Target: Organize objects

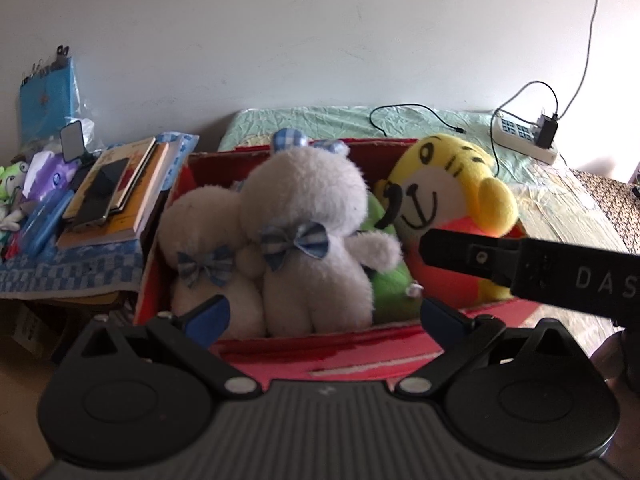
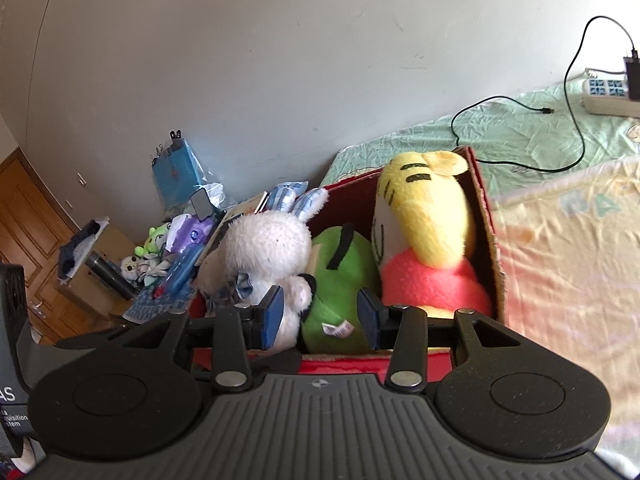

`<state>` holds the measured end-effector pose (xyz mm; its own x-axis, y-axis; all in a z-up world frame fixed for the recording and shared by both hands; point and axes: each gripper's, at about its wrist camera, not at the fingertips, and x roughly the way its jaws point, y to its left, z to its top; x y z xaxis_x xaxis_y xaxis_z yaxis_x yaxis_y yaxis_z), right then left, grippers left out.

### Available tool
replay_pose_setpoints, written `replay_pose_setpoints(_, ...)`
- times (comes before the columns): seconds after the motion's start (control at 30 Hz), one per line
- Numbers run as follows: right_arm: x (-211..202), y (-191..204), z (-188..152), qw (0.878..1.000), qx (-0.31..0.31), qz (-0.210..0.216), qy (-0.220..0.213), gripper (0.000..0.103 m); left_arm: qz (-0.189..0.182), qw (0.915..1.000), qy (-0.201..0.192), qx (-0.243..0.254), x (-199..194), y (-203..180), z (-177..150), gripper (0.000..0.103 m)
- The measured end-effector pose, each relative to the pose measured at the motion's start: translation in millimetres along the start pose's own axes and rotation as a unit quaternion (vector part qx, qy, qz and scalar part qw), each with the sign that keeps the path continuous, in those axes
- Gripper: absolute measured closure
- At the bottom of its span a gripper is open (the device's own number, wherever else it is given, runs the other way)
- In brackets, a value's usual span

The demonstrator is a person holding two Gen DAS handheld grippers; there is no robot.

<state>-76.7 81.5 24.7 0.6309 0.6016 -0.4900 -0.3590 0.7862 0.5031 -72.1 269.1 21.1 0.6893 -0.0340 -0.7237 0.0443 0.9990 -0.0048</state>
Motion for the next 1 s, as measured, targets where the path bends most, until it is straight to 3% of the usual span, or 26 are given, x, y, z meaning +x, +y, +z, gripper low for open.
replay_pose_setpoints(0.5, -31.8, -4.4, -20.6, 0.999, 0.002, -0.031, -0.015, 0.055, -0.010, 0.9992, 0.027, 0.029, -8.6, -30.4, -16.0, 0.002)
replay_pose_setpoints(0.7, -48.3, -21.3, -28.3, 0.997, 0.019, -0.071, -0.019, 0.051, -0.031, 0.9959, 0.071, 0.046, 1.4, -50.9, -27.5, 0.002)
replay_pose_setpoints(1.0, -74.6, -61.6, -36.4, 0.984, 0.058, -0.163, -0.030, 0.051, -0.053, 0.9898, 0.078, 0.107, 6.5, -103.8, -35.3, 0.002)
